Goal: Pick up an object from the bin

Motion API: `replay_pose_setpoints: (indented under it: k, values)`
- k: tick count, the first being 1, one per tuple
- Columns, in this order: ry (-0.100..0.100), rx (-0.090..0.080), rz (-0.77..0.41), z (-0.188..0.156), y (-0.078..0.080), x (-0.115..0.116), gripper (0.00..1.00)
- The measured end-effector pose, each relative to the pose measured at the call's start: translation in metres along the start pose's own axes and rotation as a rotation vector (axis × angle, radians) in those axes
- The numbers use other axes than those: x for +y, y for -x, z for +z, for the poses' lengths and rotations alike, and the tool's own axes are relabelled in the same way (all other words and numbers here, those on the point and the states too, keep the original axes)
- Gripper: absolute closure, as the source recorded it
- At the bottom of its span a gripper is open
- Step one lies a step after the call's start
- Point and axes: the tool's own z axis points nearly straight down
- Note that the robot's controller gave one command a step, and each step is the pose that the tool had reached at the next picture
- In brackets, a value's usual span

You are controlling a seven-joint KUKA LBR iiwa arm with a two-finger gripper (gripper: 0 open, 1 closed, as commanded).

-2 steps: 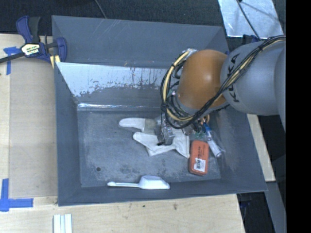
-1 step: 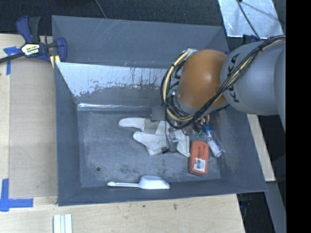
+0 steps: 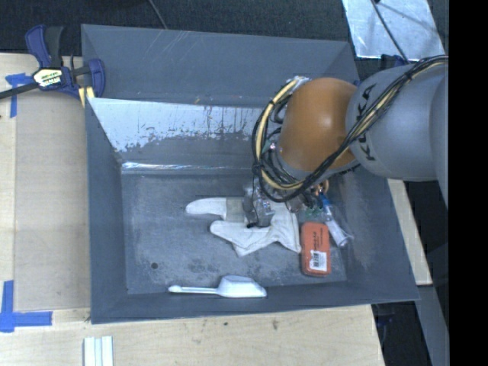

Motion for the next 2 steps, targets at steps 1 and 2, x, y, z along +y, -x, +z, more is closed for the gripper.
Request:
replay_pose_setpoints:
  k: [1,2]
  values:
    - [0.000,0.001,0.000,0.0001,-0.0002,-0.0001,0.00]
    - [0.000,0.001,0.001,0.0001,-0.0002,-0.0001,0.00]
